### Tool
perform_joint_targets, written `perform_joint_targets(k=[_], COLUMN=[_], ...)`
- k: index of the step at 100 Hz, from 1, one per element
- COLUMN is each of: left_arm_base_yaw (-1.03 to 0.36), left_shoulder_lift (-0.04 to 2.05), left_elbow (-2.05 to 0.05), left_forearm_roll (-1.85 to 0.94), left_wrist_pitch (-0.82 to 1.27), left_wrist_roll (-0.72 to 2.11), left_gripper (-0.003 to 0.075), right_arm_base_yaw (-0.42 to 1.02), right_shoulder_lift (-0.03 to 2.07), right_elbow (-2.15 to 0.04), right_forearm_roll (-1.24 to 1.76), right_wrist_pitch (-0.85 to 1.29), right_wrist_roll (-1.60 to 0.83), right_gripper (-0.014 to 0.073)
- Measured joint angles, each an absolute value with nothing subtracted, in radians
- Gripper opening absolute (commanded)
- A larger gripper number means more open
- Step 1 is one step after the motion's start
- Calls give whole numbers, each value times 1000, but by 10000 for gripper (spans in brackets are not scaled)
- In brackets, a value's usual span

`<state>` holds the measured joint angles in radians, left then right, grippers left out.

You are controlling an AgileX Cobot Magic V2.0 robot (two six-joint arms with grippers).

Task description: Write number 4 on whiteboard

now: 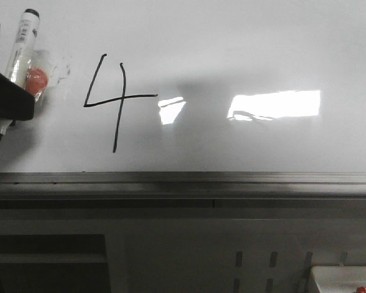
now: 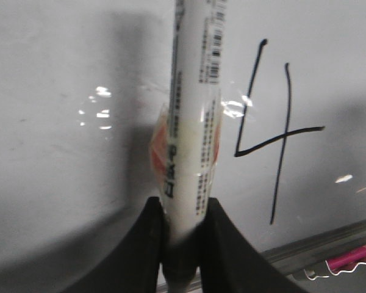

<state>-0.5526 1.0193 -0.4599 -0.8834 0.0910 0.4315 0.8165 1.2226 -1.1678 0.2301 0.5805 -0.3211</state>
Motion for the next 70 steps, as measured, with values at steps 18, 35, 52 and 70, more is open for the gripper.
perform_joint_targets(k=[18,35,52,70], left_arm_base_yaw=[-484,-476,-476,-476], left_shoulder_lift=[1027,1027,1027,1027], left_elbow=[-462,-462,-462,-462], left_forearm_roll=[-903,-909,-916,-922], left_wrist_pitch=[186,230,230,211], left_wrist_roll=[432,432,432,432], left_gripper=[-20,-19,89,312], right_arm_base_yaw=[817,817,817,817], right_shoulder_lift=[1223,1223,1223,1223], right_elbow=[-1168,-1168,-1168,-1168], right_forearm_roll=[232,232,234,234], right_wrist_pitch=[581,581,581,581], right_wrist_roll=[-321,-319,-319,-319], right_gripper=[573,573,573,573])
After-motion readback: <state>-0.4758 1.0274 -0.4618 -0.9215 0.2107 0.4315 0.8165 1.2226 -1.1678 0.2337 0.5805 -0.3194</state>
